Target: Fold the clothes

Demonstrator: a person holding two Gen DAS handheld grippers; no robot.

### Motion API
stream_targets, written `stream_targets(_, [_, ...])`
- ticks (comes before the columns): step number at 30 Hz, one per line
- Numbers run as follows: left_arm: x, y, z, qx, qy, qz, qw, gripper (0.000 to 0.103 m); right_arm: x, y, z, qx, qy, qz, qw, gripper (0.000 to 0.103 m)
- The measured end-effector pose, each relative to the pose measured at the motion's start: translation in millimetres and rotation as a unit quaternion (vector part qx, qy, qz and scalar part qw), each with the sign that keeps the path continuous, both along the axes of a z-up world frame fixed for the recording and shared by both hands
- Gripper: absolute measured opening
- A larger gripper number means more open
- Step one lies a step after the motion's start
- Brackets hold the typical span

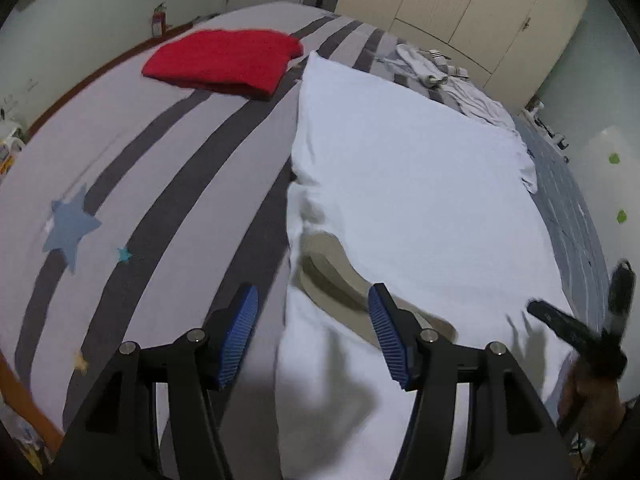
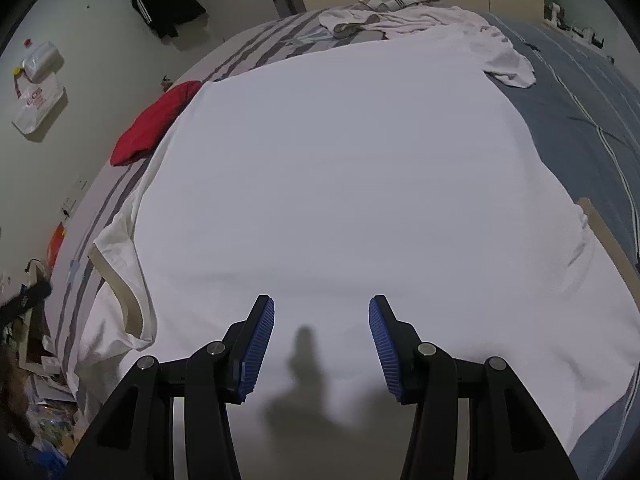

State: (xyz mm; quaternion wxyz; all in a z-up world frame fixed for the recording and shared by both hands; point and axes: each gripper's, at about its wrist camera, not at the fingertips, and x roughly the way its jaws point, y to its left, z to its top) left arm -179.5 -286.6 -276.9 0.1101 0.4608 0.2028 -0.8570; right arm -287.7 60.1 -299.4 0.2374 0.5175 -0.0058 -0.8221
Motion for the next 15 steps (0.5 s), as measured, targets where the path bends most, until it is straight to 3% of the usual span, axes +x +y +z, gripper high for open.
stream_targets(2, [-12.6,-5.0,-9.8,-0.001,0.001,-0.002,1.0000,0.052,-1.4,0.4,-2.7,0.002,-0.003,-0.010,1.000,0.046])
stream_targets(3, [-18.1,-4.9,-14.3,0.002,0.006,-0.010,0.9999,0.044,-2.9,2.5,-3.8,0.001,-0.006,-0.015,1.000,0.046])
stream_targets(4, [-24.7,-2.1,-20.1,0.003,-0.004,-0.017,0.9998,0.029,-4.1,5.1,-4.6,-0.001,-0.010,-0.021,1.000,0.046])
stream_targets(8, [-47.0,4.6,-32.8,0.006,-0.021,-0.037,0.9991,0.008,-6.4,13.4,-5.9,0.003,-0.013,-0.027,1.000,0.046])
stream_targets(10, [-55.7,12.2,-22.3,-0.011,-0.004,-0.047,0.9988,0.007,-7.0,17.2,-6.1,0.006,-0.013,-0.027,1.000,0.046])
stream_targets(13, [-76.6,32.2,-0.4,0.000,0.029,-0.071,0.9970,0.008,-7.6,21.0,-5.3,0.006,-0.012,-0.029,0.999,0.046])
stream_targets(15, [-94.6,47.8,6.6,0.017,0.039,-0.097,0.9943,0.015,-8.3,23.1,-5.1,0.005,-0.012,-0.031,0.999,0.046])
